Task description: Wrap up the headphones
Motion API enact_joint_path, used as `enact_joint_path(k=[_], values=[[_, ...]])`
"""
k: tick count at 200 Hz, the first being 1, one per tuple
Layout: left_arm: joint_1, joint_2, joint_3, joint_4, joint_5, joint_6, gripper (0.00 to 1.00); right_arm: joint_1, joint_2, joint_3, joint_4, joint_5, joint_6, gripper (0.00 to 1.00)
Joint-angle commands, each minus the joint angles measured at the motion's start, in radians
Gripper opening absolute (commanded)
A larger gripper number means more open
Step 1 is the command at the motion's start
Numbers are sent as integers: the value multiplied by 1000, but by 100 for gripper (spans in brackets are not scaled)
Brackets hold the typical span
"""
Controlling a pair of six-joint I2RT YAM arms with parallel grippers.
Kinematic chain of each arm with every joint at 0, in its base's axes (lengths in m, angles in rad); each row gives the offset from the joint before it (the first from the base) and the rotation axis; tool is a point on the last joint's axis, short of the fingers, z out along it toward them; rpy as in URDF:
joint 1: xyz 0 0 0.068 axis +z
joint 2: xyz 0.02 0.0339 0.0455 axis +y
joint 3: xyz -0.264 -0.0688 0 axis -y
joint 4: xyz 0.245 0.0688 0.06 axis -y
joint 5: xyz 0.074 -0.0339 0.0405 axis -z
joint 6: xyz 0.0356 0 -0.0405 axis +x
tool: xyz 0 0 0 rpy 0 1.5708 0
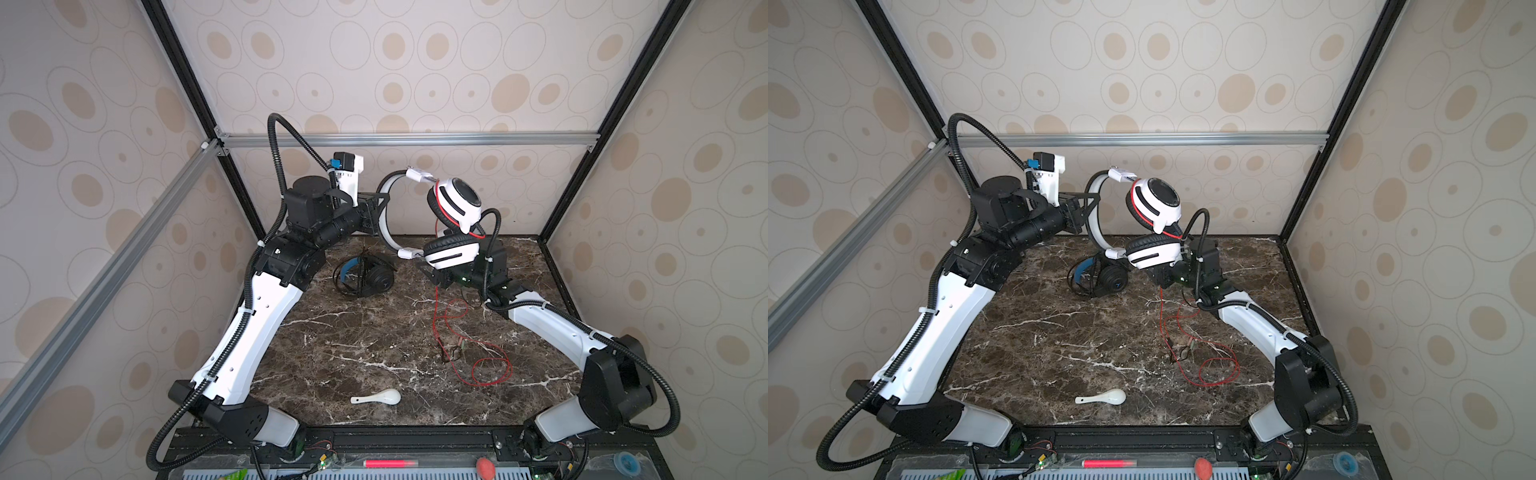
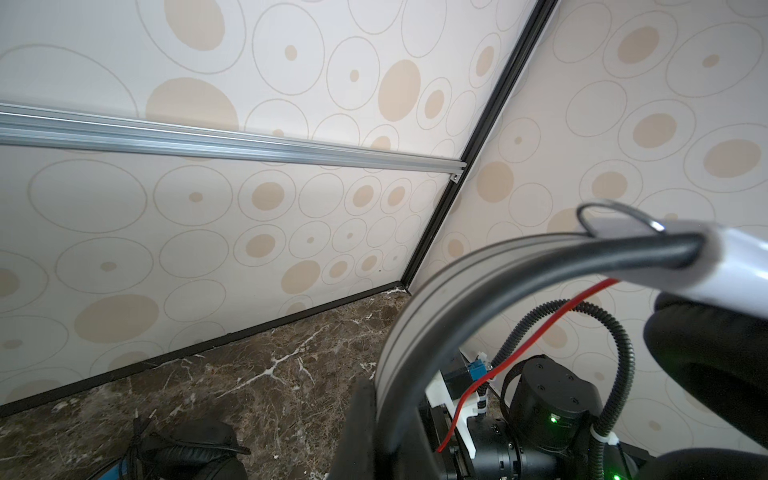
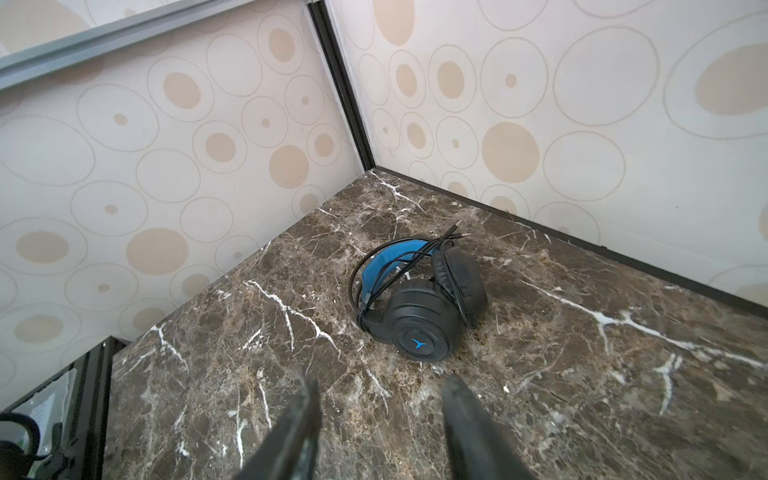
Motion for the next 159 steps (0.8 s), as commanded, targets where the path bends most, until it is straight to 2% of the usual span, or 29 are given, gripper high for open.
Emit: enact_joint_path(k=[1, 23, 40, 98, 127, 159], values=[[-2, -3, 66, 72, -42, -54, 0, 3, 13, -8, 51, -28, 24, 36], [-2, 4, 77, 69, -79, -61, 0, 3, 18, -16, 60, -40, 34, 25], [-3, 15, 89, 65, -91, -63, 0, 5, 21, -22, 69, -45, 43, 22], [-3, 19, 93, 69, -103, -69, 0, 5, 22, -41, 103, -42, 60, 22], [0, 24, 107, 59, -115, -60, 0, 3, -2, -68, 96, -7, 58, 35], [8, 32, 127, 58, -103, -60, 0, 2, -27, -102, 78, 6, 44, 30]])
